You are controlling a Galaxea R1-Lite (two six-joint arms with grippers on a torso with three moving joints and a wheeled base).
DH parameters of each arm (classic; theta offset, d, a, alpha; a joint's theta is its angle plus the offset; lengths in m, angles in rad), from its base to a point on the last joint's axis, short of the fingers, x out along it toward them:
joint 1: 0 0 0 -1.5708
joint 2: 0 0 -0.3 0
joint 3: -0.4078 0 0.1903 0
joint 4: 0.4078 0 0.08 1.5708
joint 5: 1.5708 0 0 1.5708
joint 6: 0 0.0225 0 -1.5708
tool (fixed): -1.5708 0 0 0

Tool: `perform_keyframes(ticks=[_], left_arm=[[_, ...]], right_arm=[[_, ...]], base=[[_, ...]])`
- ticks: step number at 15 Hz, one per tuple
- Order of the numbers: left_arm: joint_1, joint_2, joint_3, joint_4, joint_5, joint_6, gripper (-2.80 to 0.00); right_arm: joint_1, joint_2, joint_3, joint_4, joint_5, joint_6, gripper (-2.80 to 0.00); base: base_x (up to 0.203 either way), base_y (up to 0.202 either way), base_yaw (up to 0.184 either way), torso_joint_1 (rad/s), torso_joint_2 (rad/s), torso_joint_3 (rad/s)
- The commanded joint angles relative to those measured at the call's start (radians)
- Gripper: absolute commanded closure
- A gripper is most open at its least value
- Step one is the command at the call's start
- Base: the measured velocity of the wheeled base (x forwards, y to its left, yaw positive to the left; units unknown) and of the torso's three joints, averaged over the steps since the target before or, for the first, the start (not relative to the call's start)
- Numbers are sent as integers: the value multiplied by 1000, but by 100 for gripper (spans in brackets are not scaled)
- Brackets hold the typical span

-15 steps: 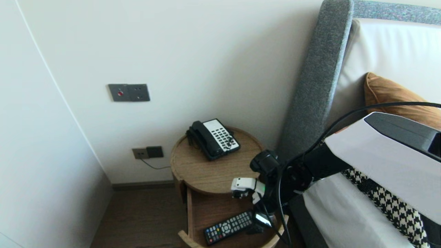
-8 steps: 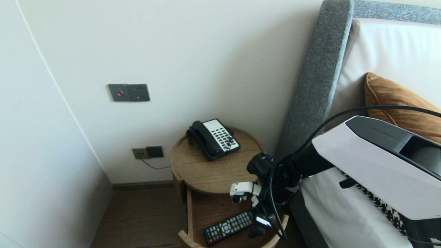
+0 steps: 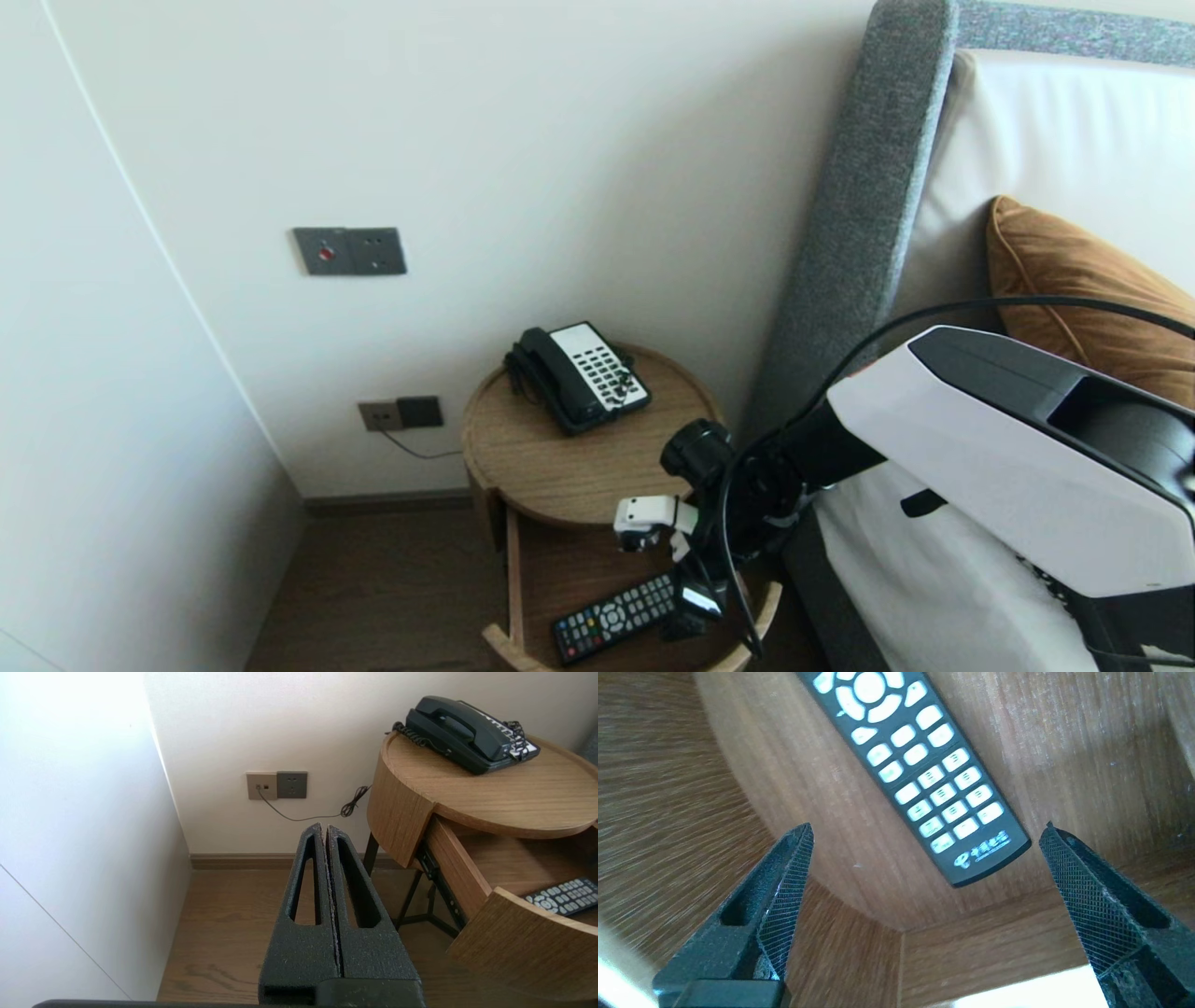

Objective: Take the remote control out of the drawer one by one and place them on the table

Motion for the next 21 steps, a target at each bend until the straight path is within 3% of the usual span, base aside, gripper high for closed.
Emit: perform_keyframes(ticks=[1, 21], left_arm=[[0, -2, 0, 0, 0, -1, 0], [1, -2, 0, 0, 0, -1, 0]], right_arm=[[2, 21, -12, 0, 2, -4, -280], [52, 98, -44, -62, 6, -20, -280]], base=[[0, 0, 0, 0, 0, 0], [0, 0, 0, 0, 0, 0]])
